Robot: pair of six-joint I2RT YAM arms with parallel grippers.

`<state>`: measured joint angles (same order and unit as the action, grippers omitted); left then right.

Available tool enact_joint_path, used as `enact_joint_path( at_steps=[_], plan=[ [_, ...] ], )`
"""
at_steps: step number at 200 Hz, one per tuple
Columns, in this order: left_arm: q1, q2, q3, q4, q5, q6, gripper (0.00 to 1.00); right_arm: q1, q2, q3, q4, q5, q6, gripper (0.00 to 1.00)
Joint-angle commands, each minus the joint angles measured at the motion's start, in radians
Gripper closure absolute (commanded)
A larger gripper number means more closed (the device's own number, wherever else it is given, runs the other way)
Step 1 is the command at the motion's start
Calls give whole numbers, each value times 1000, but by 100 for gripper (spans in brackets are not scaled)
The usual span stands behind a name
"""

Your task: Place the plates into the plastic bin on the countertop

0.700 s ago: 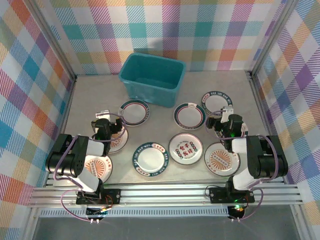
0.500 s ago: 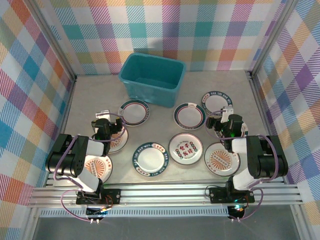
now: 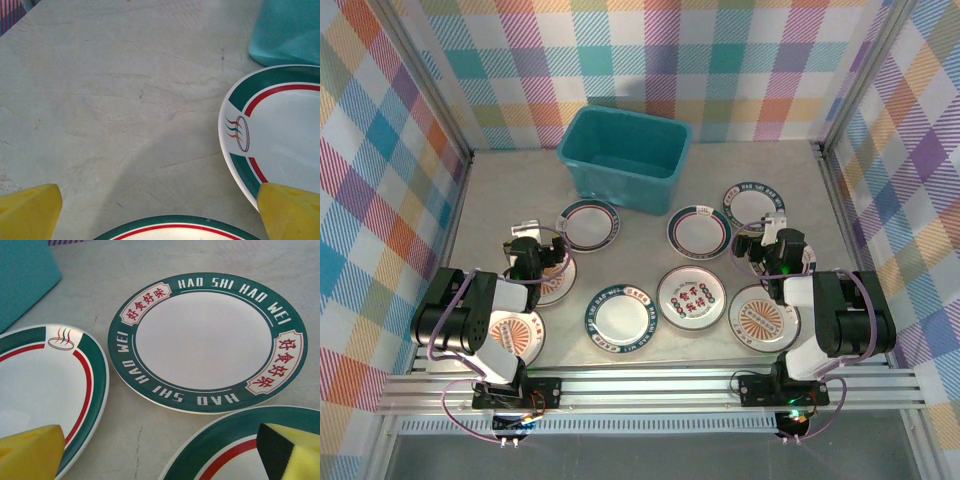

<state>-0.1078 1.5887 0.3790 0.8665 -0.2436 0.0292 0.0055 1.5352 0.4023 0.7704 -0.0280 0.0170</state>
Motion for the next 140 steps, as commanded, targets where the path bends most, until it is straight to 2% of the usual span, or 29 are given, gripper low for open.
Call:
enact_joint_path(
  at_steps=[1,51,70,100,116,140],
  plan=[
    [9,-9,27,7,14,-12,0,-6,-1,21,30,-21,-11,1],
    [13,-16,32,-20,22,-15,0,-6,-8,9,49,-13,-8,1],
    [17,-32,41,-47,33,-16,0,-6,-68,-17,50,54,22,1],
    [19,-130,76,-183,50,-12,0,-6,-296,16,-204,94,54,1],
    [22,-205,78,-237,59,-11,0,-6,-410,76,-393,58,90,1],
    [23,-353,107,-342,42,-53,0,-6,-490,189,-676,-3,173,1]
  ],
)
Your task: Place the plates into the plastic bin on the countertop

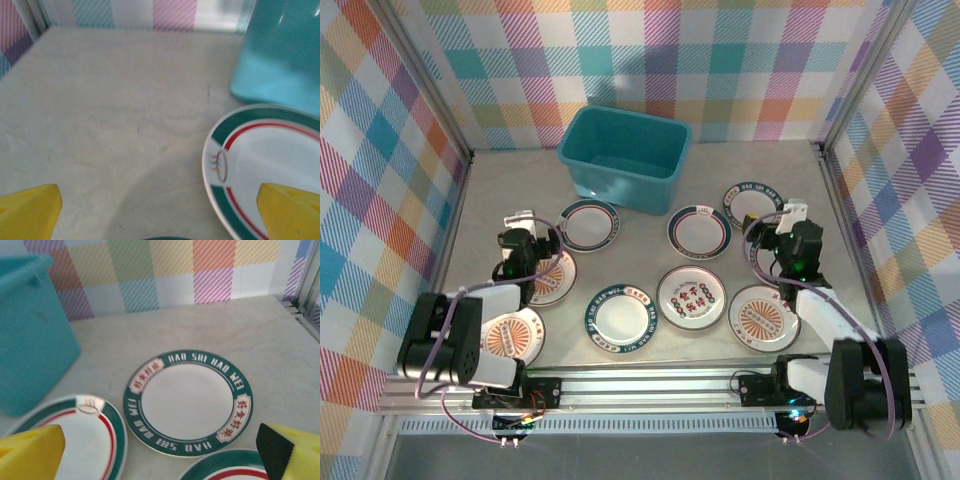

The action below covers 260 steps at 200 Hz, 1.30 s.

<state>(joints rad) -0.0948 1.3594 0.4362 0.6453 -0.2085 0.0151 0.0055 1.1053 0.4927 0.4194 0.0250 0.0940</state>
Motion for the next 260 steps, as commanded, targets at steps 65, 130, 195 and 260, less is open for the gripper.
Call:
enact_joint_path(
  at_steps=[65,130,195,260],
  plan=[
    [-71,-188,644,-1000,178,-380,0,-4,-230,189,-730,-218,348,1],
    [-289,-20,912,-1147,28,-851,1,10,-206,152,-786,-357,435,3],
    [-409,292,1115,-1132,-38,-1010,2,16,-116,142,-764,-393,433,4],
    [-443,504,1258,-1103,-56,-1078,6,15,61,175,-722,-444,409,4]
  ],
)
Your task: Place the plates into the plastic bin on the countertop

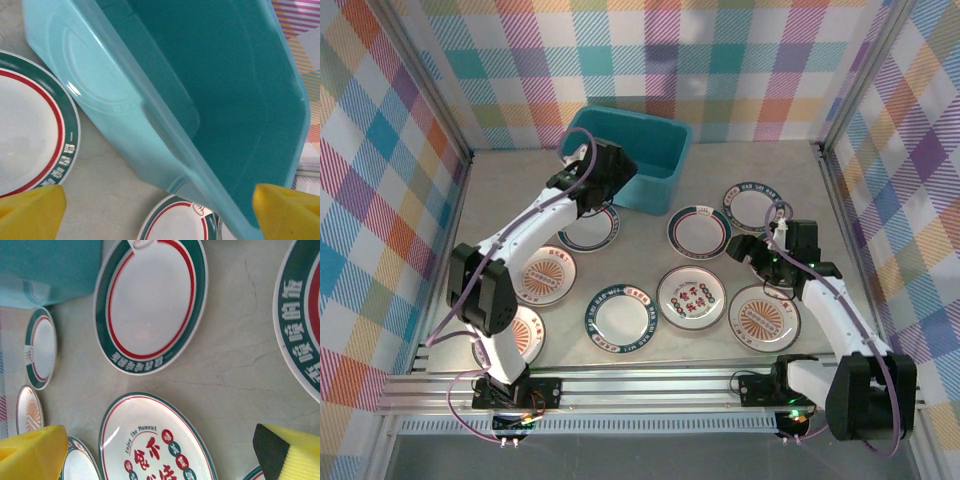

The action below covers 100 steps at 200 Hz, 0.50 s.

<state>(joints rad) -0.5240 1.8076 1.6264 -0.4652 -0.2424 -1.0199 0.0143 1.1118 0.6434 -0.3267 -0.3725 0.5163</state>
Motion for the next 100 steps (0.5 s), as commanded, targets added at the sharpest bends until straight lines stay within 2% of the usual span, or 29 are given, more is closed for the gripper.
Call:
enact_joint_path(
  at_steps=[1,43,88,100],
  plan=[
    [-14,57,70,8,-22,-43,6,6,57,25,24,-48,-15,4],
    [-28,164,161,8,-32,-46,9,6,153,70,29,-74,-29,6],
    [-40,254,242,11,33,-45,19,7,211,104,35,-100,-26,7],
    [-45,262,244,29,63,-40,27,6,218,110,39,-97,-25,7]
  ],
)
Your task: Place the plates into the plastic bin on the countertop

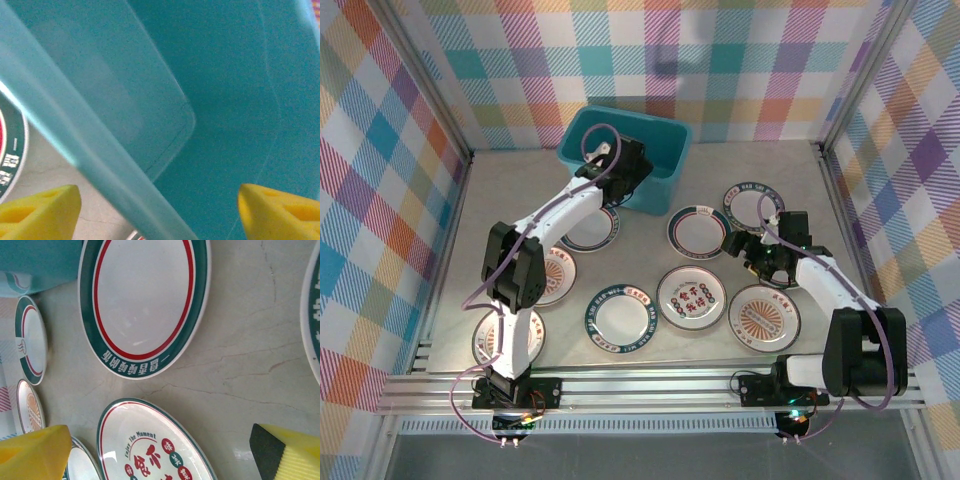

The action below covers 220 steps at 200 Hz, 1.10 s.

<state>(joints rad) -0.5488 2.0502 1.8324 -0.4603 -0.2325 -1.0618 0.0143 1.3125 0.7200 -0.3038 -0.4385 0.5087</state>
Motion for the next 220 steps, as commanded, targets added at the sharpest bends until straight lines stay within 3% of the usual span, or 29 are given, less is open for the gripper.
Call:
enact_joint_path(
  at_steps=[1,42,73,114,220],
  plan=[
    [-20,21,38,28,56,2,28,6,18,33,16,-30,-16,7],
    [-35,20,13,58,131,-7,38,7,89,92,54,9,14,9],
    [-40,-23,-42,80,131,-9,38,7,211,163,84,-21,37,26],
    [-39,-100,-117,95,134,10,26,7,369,261,58,-84,45,50],
    [-5,-307,-193,-9,79,196,17,8,357,236,25,38,14,48]
  ],
)
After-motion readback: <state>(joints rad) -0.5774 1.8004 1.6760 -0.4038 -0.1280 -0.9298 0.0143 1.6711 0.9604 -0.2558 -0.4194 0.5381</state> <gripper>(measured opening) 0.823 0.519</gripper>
